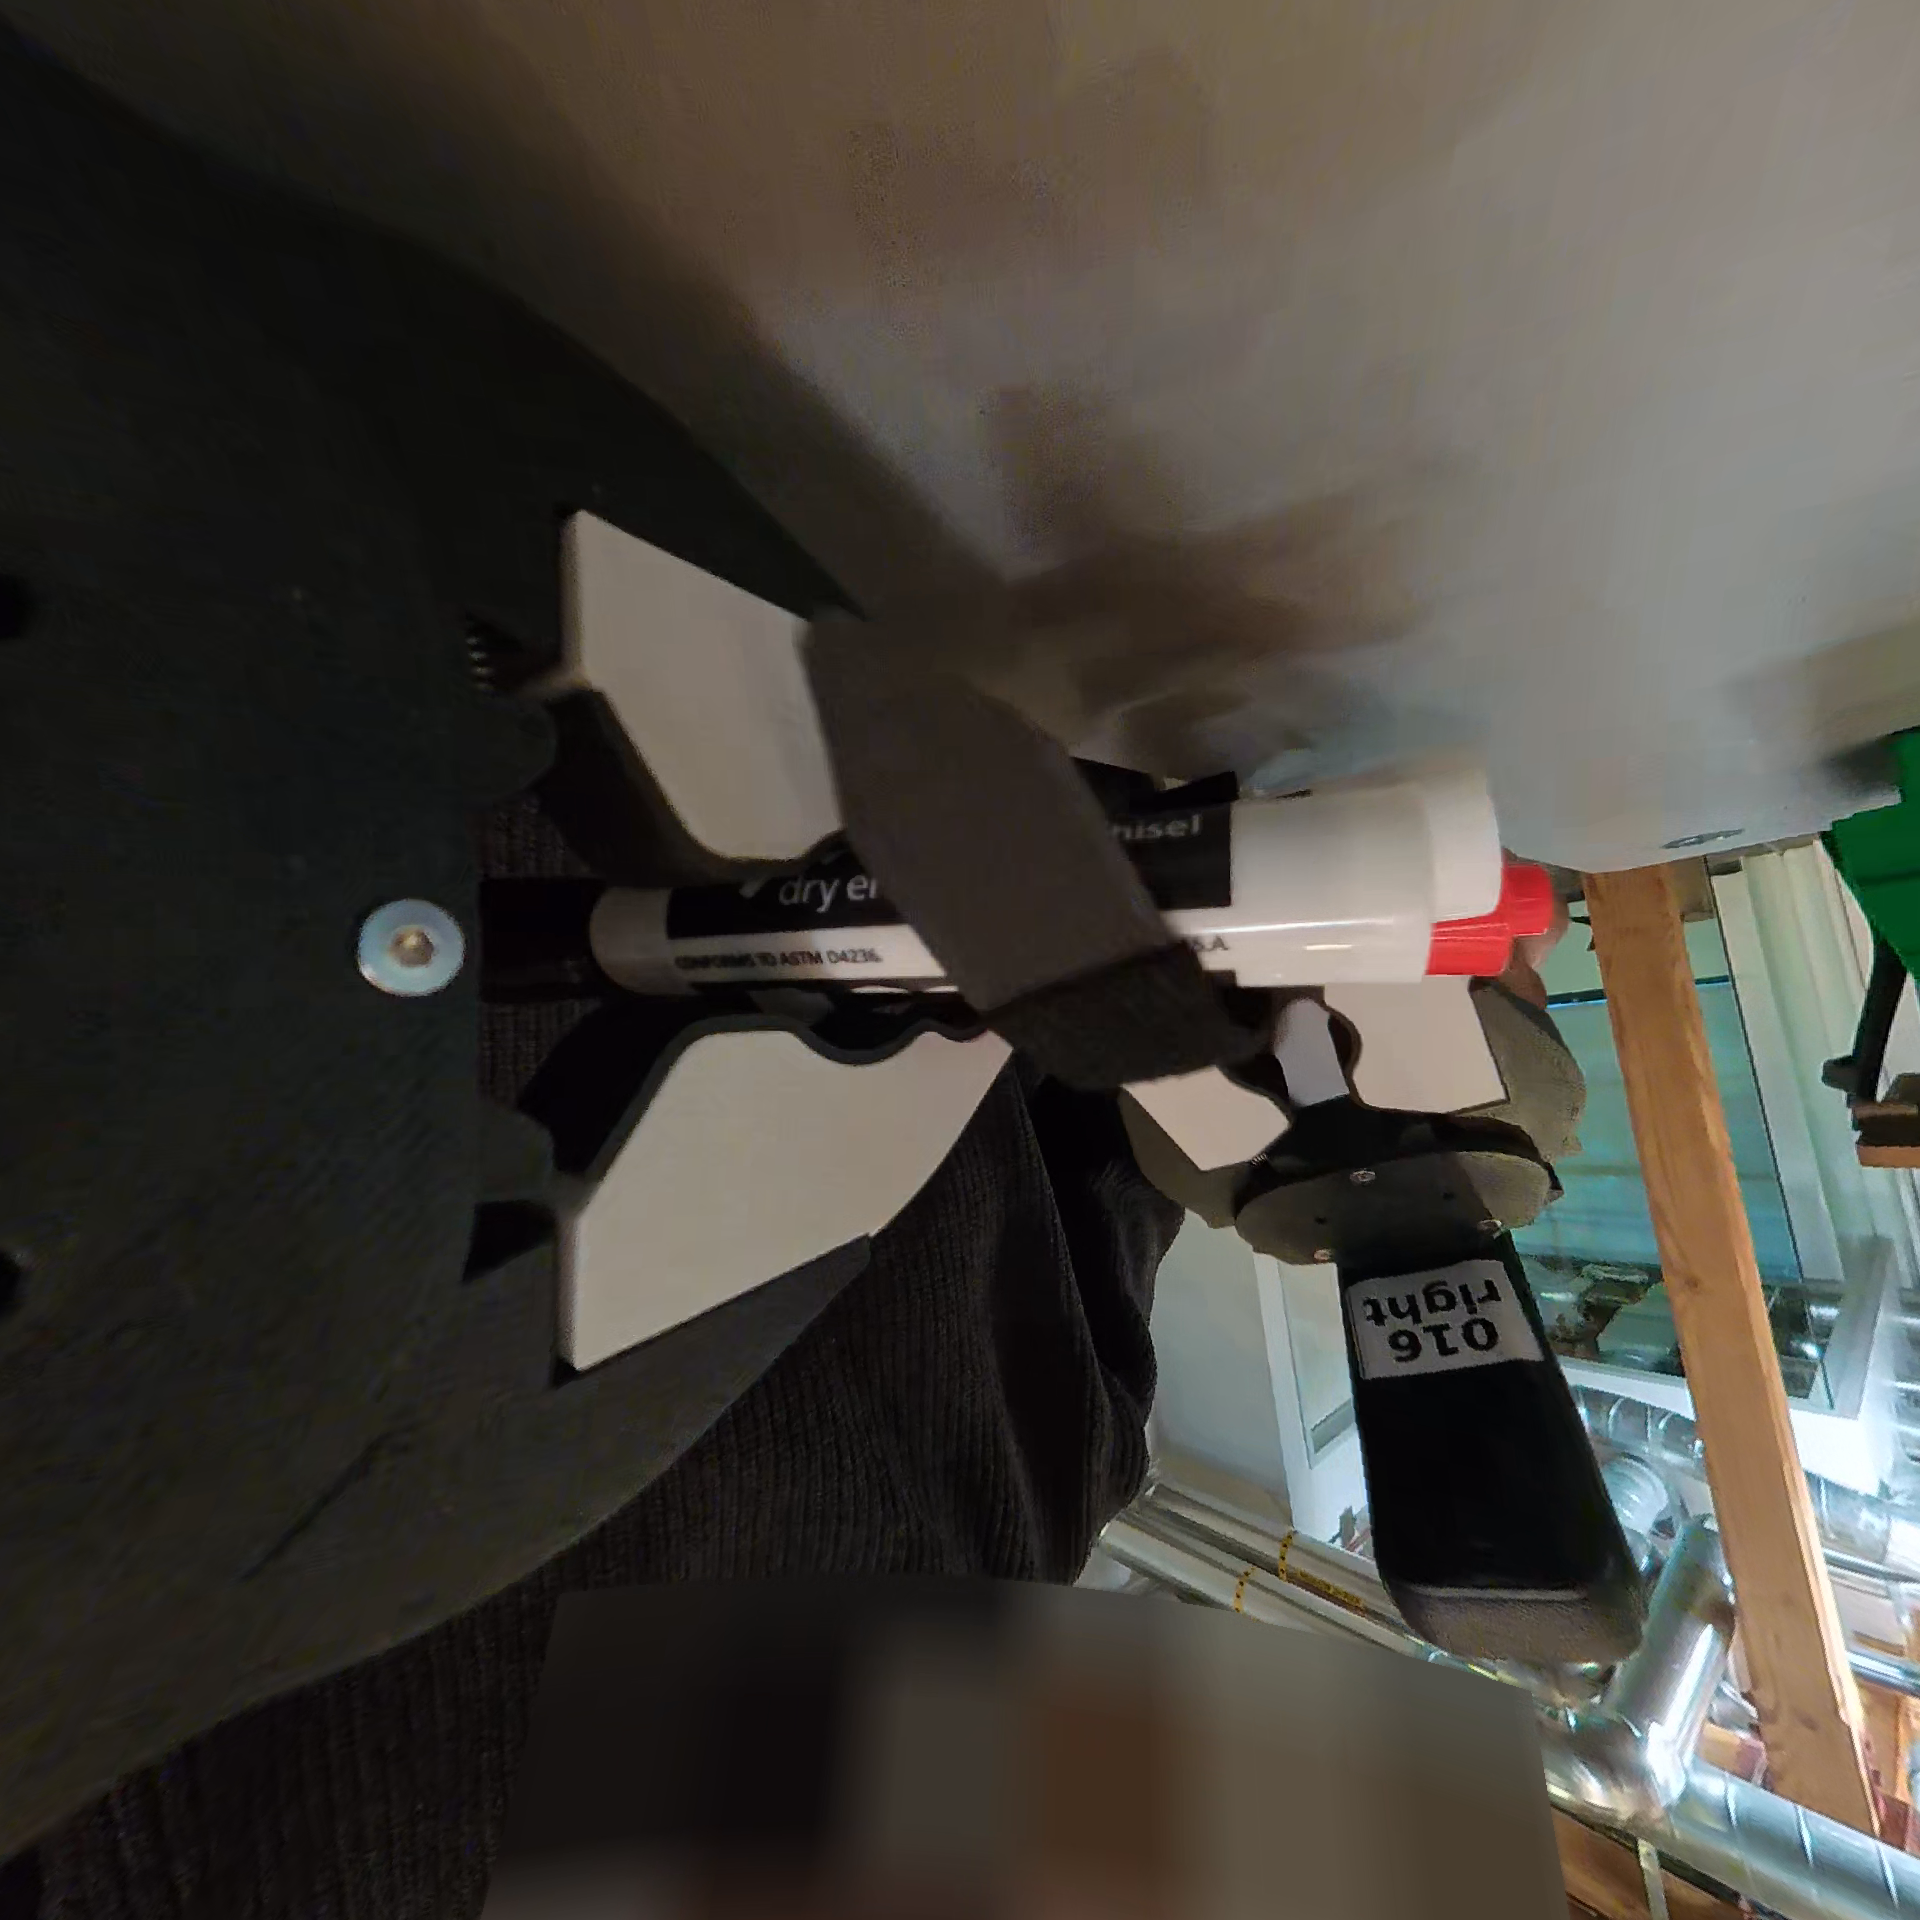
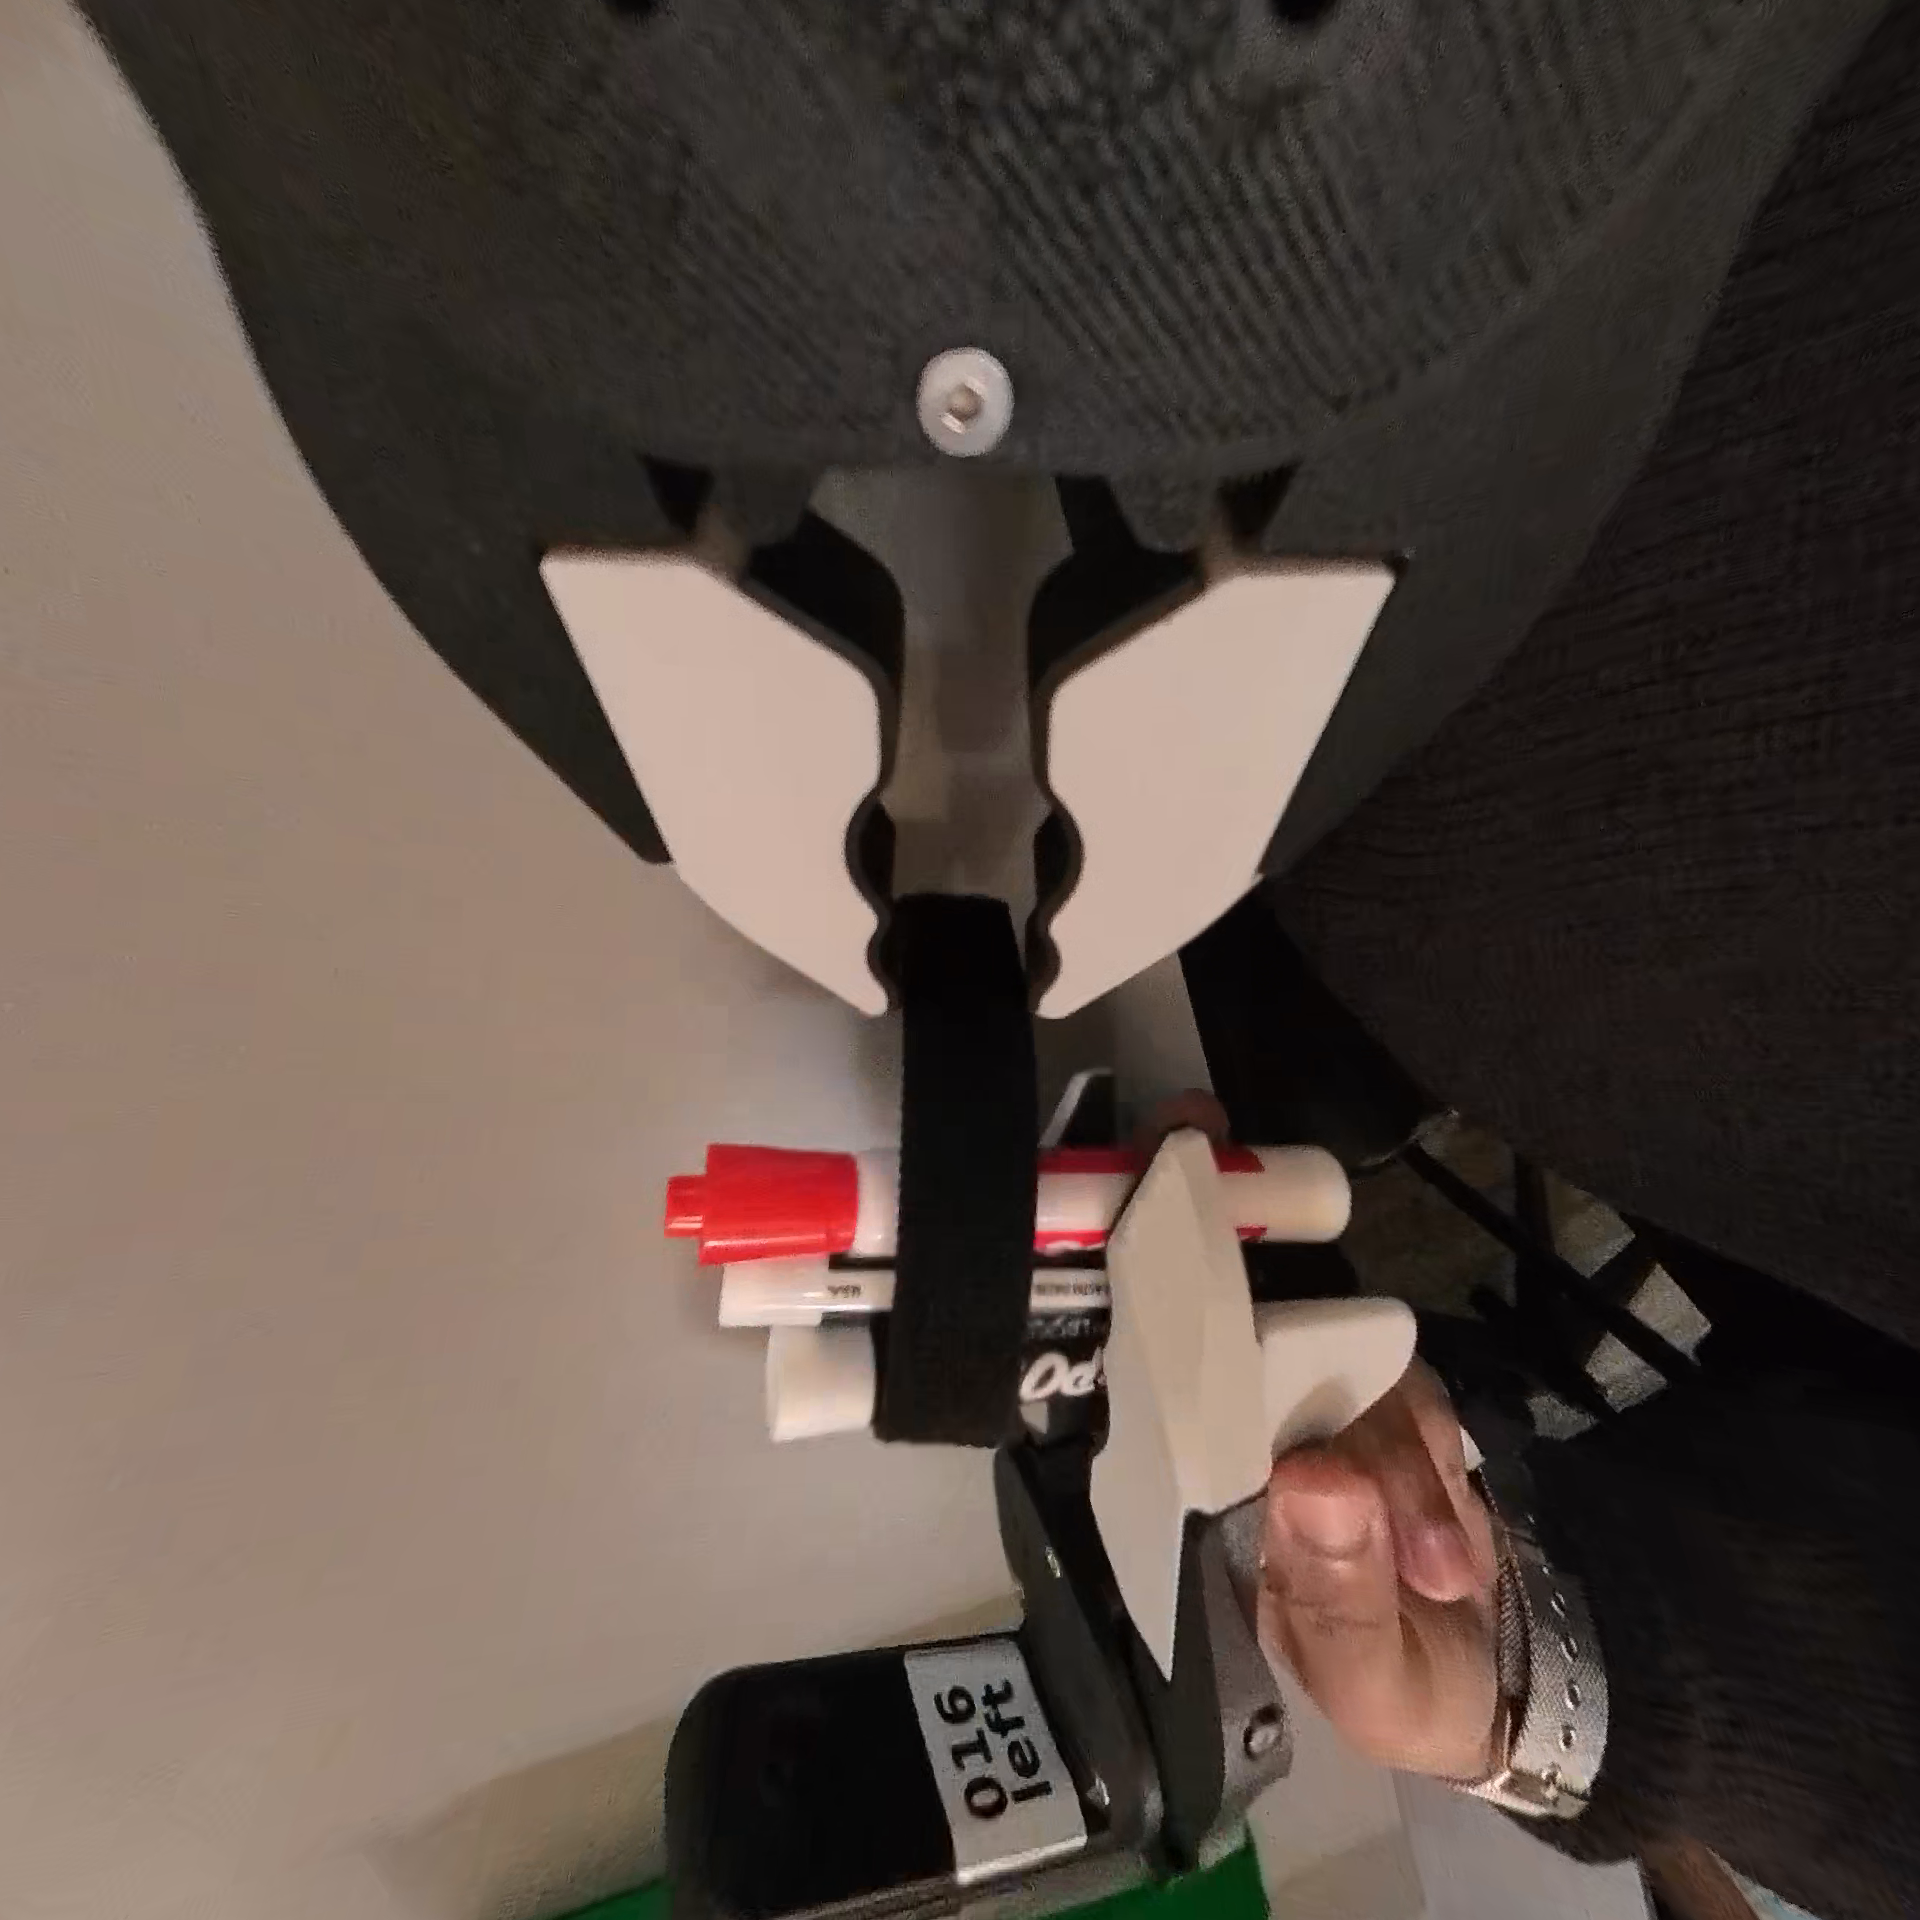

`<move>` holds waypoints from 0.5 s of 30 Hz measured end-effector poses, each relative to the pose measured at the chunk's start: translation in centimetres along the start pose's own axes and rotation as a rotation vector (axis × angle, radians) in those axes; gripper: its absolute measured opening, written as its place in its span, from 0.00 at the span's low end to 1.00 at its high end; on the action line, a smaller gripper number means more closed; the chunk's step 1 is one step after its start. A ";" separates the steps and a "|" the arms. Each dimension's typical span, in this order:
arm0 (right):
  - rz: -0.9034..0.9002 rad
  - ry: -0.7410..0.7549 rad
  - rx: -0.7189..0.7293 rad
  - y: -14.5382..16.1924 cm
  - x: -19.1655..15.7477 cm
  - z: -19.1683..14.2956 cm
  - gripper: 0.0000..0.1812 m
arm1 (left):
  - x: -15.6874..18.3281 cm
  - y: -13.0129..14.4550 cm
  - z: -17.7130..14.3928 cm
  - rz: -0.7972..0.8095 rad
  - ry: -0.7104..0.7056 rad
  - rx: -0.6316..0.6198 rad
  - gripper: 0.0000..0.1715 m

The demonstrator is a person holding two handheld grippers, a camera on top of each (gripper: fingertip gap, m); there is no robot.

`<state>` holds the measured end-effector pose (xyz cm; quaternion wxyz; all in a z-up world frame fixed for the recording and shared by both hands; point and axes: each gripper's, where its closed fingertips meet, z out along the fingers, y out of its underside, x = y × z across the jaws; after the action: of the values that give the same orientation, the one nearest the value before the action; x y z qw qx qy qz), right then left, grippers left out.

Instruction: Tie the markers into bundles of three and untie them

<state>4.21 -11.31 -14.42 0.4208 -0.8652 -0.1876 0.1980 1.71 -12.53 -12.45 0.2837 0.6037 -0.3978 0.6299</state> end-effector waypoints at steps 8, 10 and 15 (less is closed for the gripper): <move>-0.061 0.027 -0.014 -0.3 -0.5 0.6 0.15 | 0.2 0.0 0.3 0.016 -0.002 0.004 0.12; -0.058 0.010 -0.006 -0.4 -0.8 0.6 0.20 | 0.3 -0.1 0.2 0.020 0.000 0.011 0.10; -0.023 0.019 0.065 -1.2 0.2 -0.8 0.32 | 0.6 -0.2 0.0 0.026 0.010 0.022 0.10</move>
<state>4.63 -11.06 -13.05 0.4529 -0.8506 -0.1869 0.1909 1.84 -12.52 -11.84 0.2710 0.5984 -0.3971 0.6410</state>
